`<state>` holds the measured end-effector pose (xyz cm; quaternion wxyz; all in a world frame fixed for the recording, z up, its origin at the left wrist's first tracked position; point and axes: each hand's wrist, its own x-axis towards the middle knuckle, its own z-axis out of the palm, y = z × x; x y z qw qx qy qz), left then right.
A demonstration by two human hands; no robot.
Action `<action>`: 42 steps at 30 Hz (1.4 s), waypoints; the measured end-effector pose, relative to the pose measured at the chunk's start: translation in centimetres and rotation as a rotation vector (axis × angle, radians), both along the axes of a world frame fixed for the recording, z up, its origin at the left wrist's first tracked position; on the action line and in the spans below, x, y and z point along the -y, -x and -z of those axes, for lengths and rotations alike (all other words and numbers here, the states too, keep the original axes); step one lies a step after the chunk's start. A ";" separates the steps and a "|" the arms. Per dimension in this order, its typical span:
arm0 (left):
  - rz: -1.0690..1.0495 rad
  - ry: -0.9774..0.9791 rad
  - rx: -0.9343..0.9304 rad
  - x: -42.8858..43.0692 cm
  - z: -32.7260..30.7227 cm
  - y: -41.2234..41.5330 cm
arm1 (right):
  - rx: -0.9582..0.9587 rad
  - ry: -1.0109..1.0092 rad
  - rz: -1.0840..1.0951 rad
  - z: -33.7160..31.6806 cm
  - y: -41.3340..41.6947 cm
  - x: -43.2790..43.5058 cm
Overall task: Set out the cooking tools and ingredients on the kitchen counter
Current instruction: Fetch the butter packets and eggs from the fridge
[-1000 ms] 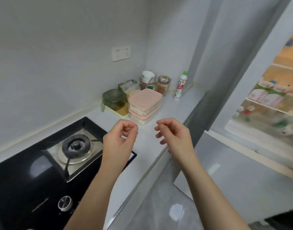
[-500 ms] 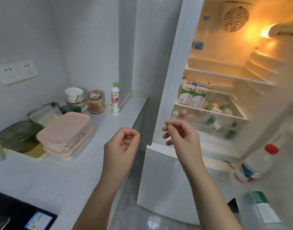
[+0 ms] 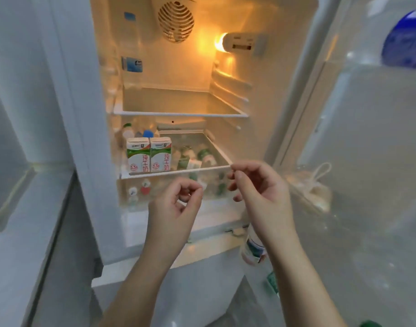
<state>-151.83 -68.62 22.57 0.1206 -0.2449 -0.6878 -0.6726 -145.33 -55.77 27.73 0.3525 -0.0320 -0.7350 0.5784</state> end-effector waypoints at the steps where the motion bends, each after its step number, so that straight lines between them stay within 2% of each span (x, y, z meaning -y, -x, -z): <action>1: 0.077 0.006 -0.023 -1.7 -0.5 1.3 | -0.011 -0.032 0.071 -0.5 0.3 -1.1; 9: 0.491 0.062 -0.228 -11.4 -3.7 5.8 | 0.005 -0.157 0.532 -2.4 -0.7 -6.6; 15: 0.692 0.149 -0.357 -16.2 -5.1 5.9 | 0.142 -0.289 0.861 -2.3 -2.6 -9.0; 17: 0.725 0.189 -0.366 -17.7 -5.4 6.0 | 0.255 -0.378 0.937 -2.2 -2.9 -9.6; 20: 0.791 0.304 -0.432 -19.5 -5.5 5.8 | 0.432 -0.437 0.974 -1.6 -3.2 -10.3; 24: 0.824 0.458 -0.522 -20.5 -5.0 5.8 | 0.557 -0.460 0.974 -0.6 -3.3 -10.5; 34: 0.862 0.511 -0.528 -21.4 -5.0 6.7 | 0.651 -0.478 0.969 -0.5 -2.5 -11.6; 42: 0.791 0.484 -0.568 -21.4 -4.7 6.2 | 0.683 -0.535 0.989 -0.3 -2.6 -11.2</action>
